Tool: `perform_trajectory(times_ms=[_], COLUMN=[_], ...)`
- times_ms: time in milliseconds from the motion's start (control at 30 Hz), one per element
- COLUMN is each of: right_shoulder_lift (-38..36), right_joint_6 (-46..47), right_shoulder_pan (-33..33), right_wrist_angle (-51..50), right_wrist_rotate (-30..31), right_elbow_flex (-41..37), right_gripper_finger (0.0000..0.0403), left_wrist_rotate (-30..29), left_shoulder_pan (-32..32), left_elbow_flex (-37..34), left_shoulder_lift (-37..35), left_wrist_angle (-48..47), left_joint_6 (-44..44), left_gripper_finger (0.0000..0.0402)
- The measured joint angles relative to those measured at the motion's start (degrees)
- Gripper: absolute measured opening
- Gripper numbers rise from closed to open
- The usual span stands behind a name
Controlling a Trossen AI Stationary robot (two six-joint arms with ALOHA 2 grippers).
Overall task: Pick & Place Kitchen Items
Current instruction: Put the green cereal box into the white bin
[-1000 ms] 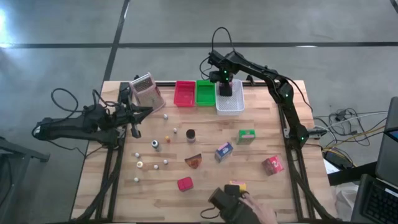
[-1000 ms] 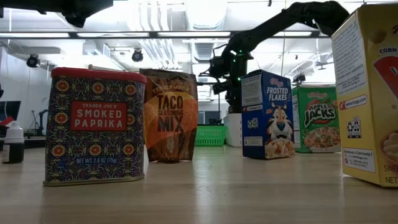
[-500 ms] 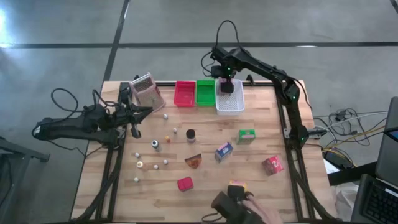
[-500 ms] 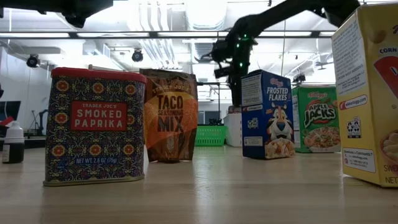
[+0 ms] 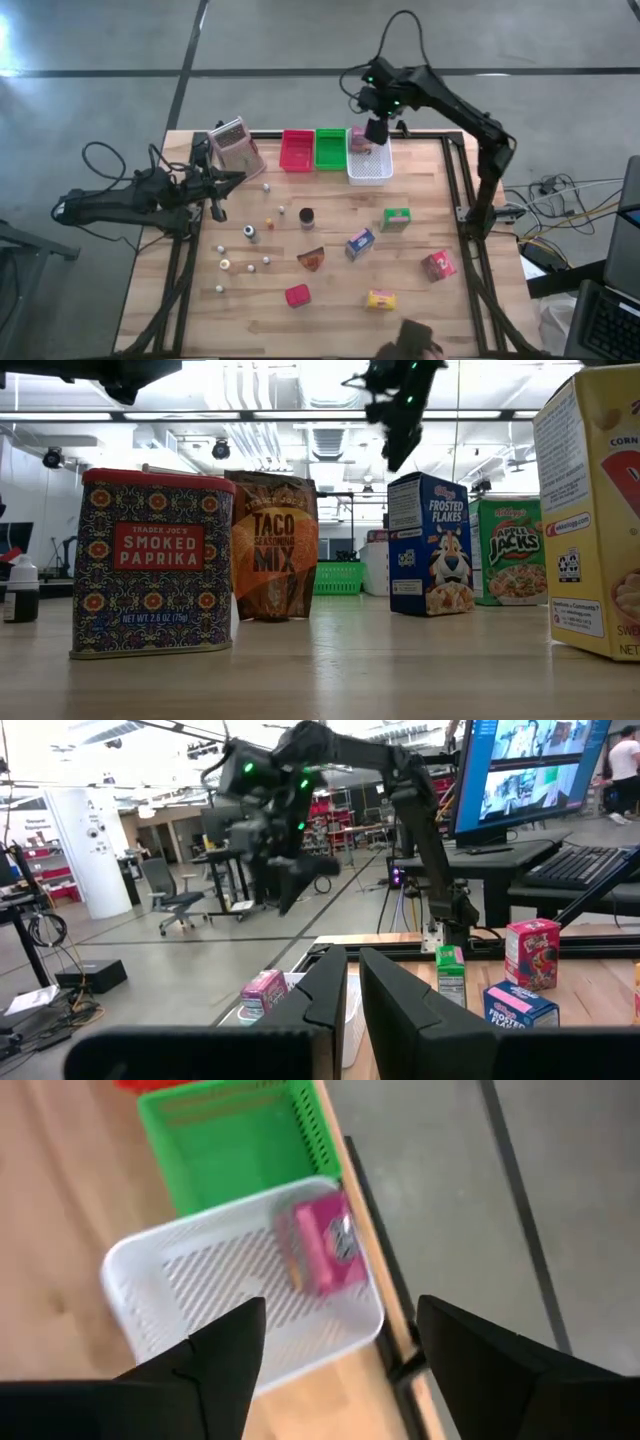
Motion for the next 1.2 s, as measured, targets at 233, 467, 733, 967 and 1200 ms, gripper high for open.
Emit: perform_trajectory(times_ms=[233, 467, 733, 967, 1200], right_shoulder_lift=[-4.0, -7.3, -12.3, -18.7, -22.8], right_joint_6=[1.8, 4.8, 9.1, 13.6, 16.5], right_shoulder_pan=[2.6, 8.0, 12.8, 15.8, 16.1], right_wrist_angle=[-7.1, -11.9, -13.2, -13.2, -12.9], right_wrist_rotate=[-0.4, -0.7, -0.7, -0.7, -0.5], right_elbow_flex=[-0.7, -4.0, -10.9, -19.6, -26.4], right_gripper_finger=[0.0233, 0.0221, 0.0207, 0.0194, 0.0179], left_wrist_rotate=[0.0, 0.0, 0.0, 0.0, 0.0], left_shoulder_pan=[0.0, 0.0, 0.0, 0.0, 0.0], left_elbow_flex=[0.0, 0.0, 0.0, 0.0, 0.0], left_shoulder_lift=[0.0, 0.0, 0.0, 0.0, 0.0], left_wrist_angle=[0.0, 0.0, 0.0, 0.0, 0.0], left_joint_6=[0.0, 0.0, 0.0, 0.0, 0.0], left_gripper_finger=[0.0039, 0.0039, 0.0039, 0.0039, 0.0039])
